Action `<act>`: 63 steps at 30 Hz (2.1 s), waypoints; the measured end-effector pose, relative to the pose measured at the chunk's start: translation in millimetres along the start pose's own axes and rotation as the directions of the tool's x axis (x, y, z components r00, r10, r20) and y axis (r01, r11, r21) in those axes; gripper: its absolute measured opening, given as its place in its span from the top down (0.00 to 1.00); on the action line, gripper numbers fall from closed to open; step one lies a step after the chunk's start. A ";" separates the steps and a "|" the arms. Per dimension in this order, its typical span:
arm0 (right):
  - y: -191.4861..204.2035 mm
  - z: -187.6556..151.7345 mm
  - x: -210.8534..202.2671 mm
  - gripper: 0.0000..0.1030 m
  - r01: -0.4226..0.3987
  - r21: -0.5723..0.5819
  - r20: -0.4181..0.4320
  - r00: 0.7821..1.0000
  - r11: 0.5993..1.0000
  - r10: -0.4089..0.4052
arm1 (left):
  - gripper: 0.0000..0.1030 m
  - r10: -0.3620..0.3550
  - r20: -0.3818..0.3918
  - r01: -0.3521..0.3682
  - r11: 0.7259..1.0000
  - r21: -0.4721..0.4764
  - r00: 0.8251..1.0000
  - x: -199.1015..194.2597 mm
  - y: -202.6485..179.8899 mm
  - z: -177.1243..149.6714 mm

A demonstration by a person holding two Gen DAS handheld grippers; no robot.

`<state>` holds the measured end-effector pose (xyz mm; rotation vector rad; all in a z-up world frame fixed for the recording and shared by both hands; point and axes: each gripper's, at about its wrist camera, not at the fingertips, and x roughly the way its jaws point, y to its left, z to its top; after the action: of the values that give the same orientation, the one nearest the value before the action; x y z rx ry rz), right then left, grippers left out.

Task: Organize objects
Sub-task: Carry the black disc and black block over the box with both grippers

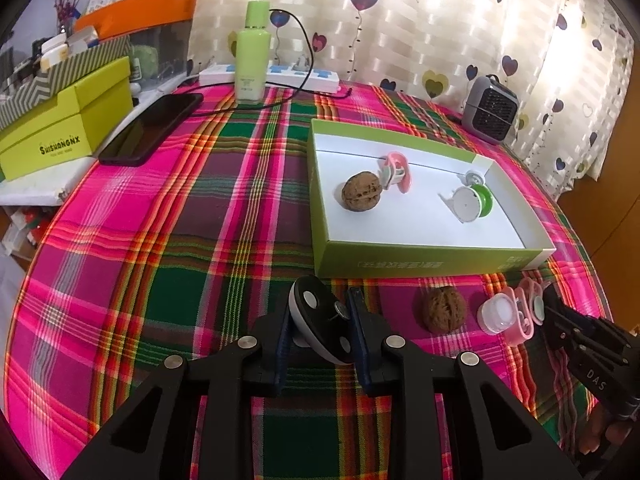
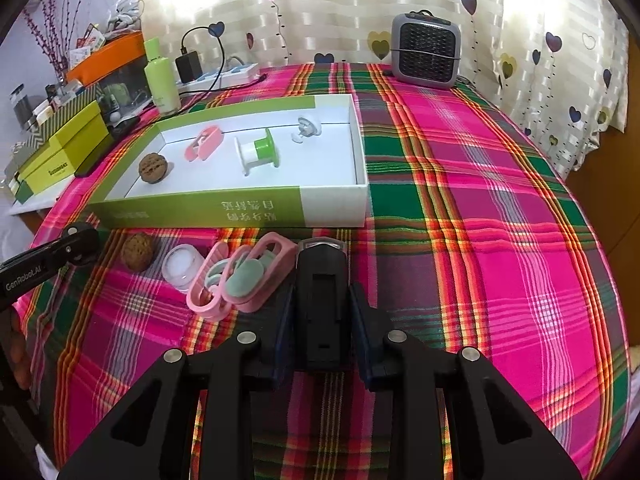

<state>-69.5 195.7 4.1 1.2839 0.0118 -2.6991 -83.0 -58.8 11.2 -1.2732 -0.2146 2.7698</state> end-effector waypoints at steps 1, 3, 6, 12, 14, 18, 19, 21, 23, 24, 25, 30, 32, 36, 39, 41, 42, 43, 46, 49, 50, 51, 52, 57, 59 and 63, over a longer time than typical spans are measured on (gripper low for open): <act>0.6 -0.2 -0.8 0.73 -0.001 -0.001 0.003 1.000 1.000 0.001 | 0.76 -0.003 0.001 0.003 1.000 0.002 1.000 -1.0 -1.0 0.3; 0.7 0.3 -2.4 0.73 -0.004 -0.003 0.007 1.000 1.000 0.004 | 0.76 -0.009 0.004 0.009 1.000 0.006 1.000 -3.6 -3.8 0.6; 1.8 0.8 -5.1 0.73 -0.007 -0.005 0.016 1.000 1.000 0.008 | 0.76 -0.019 0.010 0.018 1.000 0.012 1.000 -7.4 -6.9 1.6; 2.8 3.3 -11.0 0.73 -0.018 -0.007 0.029 0.999 1.000 0.018 | 0.76 -0.029 0.017 0.029 0.999 0.022 0.999 -13.1 -12.2 4.2; 3.0 4.9 -13.3 0.73 -0.020 -0.009 0.036 0.999 1.000 0.021 | 0.76 -0.033 0.019 0.032 0.999 0.026 0.999 -14.5 -14.1 5.2; 4.1 7.9 -17.3 0.73 -0.027 -0.010 0.049 0.998 1.000 0.028 | 0.76 -0.039 0.029 0.038 0.999 0.036 0.999 -17.9 -18.2 9.0; 4.1 8.8 -17.9 0.73 -0.029 -0.011 0.052 0.998 1.000 0.030 | 0.76 -0.039 0.030 0.038 0.999 0.038 0.999 -18.3 -18.9 9.9; 3.5 10.5 -19.4 0.73 -0.032 -0.011 0.057 0.998 0.999 0.033 | 0.76 -0.041 0.034 0.040 0.998 0.043 0.999 -19.4 -21.7 11.5; 2.8 12.7 -21.0 0.73 -0.038 -0.011 0.063 0.997 0.999 0.039 | 0.76 -0.043 0.034 0.041 0.998 0.047 0.998 -19.6 -23.8 13.5; 3.2 13.3 -21.7 0.73 -0.040 -0.012 0.066 0.997 0.999 0.040 | 0.76 -0.047 0.036 0.045 0.998 0.050 0.998 -19.8 -25.3 14.8; 3.2 13.8 -22.5 0.73 -0.042 -0.013 0.069 0.997 0.999 0.043 | 0.76 -0.048 0.038 0.046 0.998 0.051 0.998 -20.0 -26.6 15.6; 1.0 18.2 -25.0 0.73 -0.050 -0.012 0.079 0.996 0.999 0.051 | 0.76 -0.058 0.041 0.055 0.997 0.063 0.997 -19.9 -32.7 18.3; 0.2 19.7 -25.9 0.73 -0.053 -0.013 0.084 0.995 0.998 0.054 | 0.76 -0.062 0.042 0.059 0.996 0.065 0.997 -20.1 -35.1 19.7; -1.8 24.7 -25.9 0.73 -0.056 -0.016 0.089 0.994 0.998 0.057 | 0.76 -0.067 0.044 0.064 0.995 0.071 0.997 -18.6 -40.1 24.8; -3.8 28.4 -26.4 0.73 -0.058 -0.019 0.094 0.994 0.998 0.060 | 0.76 -0.070 0.044 0.067 0.995 0.078 0.997 -16.6 -44.1 29.5; -4.7 32.1 -25.5 0.73 -0.058 -0.023 0.097 0.993 0.998 0.060 | 0.76 -0.072 0.043 0.069 0.994 0.080 0.996 -15.0 -46.5 32.6; -5.1 33.3 -24.8 0.73 -0.059 -0.024 0.097 0.993 0.998 0.061 | 0.76 -0.079 0.040 0.076 0.994 0.079 0.996 -13.5 -47.6 34.9; -5.7 34.7 -24.3 0.73 -0.060 -0.025 0.097 0.993 0.998 0.062 | 0.76 -0.085 0.037 0.082 0.993 0.080 0.996 -12.1 -48.5 36.8; -7.0 41.3 -21.1 0.73 -0.064 -0.030 0.097 0.993 0.998 0.066 | 0.76 -0.083 0.038 0.079 0.993 0.087 0.996 -7.9 -52.8 43.4; -6.6 48.2 -17.4 0.73 -0.069 -0.038 0.095 0.993 0.997 0.073 | 0.76 -0.093 0.027 0.090 0.992 0.086 0.995 -0.3 -55.9 49.8; -6.4 51.3 -15.1 0.73 -0.071 -0.042 0.093 0.993 0.997 0.075 | 0.76 -0.095 0.023 0.092 0.992 0.085 0.995 2.5 -56.7 51.5; -6.7 52.9 -13.5 0.73 -0.073 -0.044 0.091 0.993 0.996 0.076 | 0.76 -0.094 0.019 0.092 0.992 0.083 0.995 5.4 -57.0 52.8; -6.4 55.2 -11.7 0.73 -0.073 -0.047 0.089 0.993 0.996 0.077 | 0.76 -0.095 0.013 0.093 0.992 0.081 0.995 9.2 -57.5 54.8; -9.6 69.1 -0.7 0.73 -0.080 -0.046 0.083 0.993 0.996 0.083 | 0.76 -0.088 0.007 0.087 0.992 0.087 0.996 20.1 -60.6 63.2; -10.4 73.6 3.5 0.73 -0.082 -0.045 0.082 0.993 0.996 0.085 | 0.76 -0.087 0.004 0.086 0.992 0.090 0.996 24.1 -62.0 66.2; -9.0 83.0 14.0 0.73 -0.087 -0.055 0.070 0.993 0.995 0.091 | 0.76 -0.086 0.002 0.086 0.992 0.093 0.996 33.4 -64.9 73.8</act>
<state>-143.4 196.6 45.3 1.1430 0.0156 -2.6499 -159.5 3.0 44.3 -1.2049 -0.1365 2.6781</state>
